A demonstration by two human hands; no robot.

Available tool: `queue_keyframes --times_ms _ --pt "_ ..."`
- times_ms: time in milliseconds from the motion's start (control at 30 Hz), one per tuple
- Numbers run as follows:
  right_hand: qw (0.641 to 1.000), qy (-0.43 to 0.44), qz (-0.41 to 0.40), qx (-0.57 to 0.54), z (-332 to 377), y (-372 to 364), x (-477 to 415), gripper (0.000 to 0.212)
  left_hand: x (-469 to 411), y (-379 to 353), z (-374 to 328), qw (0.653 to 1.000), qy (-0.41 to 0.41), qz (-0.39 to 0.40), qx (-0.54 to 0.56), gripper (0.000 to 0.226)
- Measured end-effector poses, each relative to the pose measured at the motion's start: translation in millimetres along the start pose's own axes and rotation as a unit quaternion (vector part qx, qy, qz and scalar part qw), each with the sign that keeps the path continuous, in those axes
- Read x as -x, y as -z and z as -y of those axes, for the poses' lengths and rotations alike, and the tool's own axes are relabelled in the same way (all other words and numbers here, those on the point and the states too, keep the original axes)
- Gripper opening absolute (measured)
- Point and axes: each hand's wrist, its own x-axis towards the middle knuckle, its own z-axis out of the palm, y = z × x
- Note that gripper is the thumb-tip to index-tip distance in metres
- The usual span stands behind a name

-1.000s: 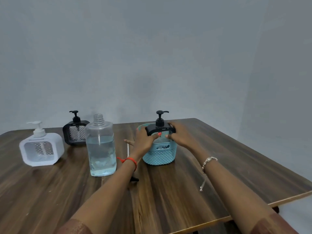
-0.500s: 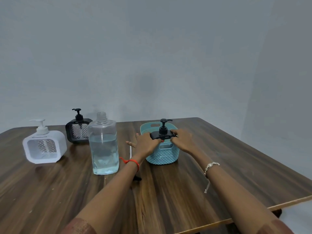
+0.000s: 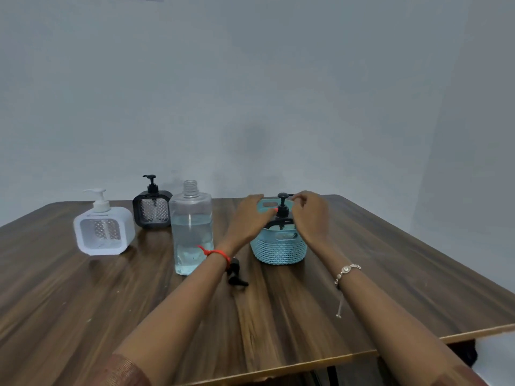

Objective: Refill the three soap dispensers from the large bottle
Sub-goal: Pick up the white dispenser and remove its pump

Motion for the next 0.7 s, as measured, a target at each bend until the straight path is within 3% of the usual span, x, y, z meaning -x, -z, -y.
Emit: queue_keyframes --times_ms 67,233,400,567,700 --pt "0.999 0.028 -0.015 -0.033 22.7 0.6 4.7 0.027 3.5 17.2 -7.7 0.999 -0.018 -0.034 0.005 0.044" --pt "0.988 0.1 -0.033 -0.109 73.1 -13.7 18.3 0.024 26.3 74.1 -23.0 0.987 -0.098 -0.12 0.039 0.024" --pt "0.966 0.183 -0.025 -0.178 120.8 -43.9 43.7 0.023 52.4 129.4 -3.3 0.965 -0.12 -0.231 0.023 0.015" --pt "0.948 0.217 0.038 -0.231 170.2 -82.9 79.1 0.019 80.2 174.4 32.3 0.945 -0.094 -0.313 0.01 0.026" --pt "0.951 0.16 0.144 -0.224 186.3 -132.0 102.8 0.025 93.7 193.5 71.3 0.941 -0.017 -0.339 -0.022 0.047"
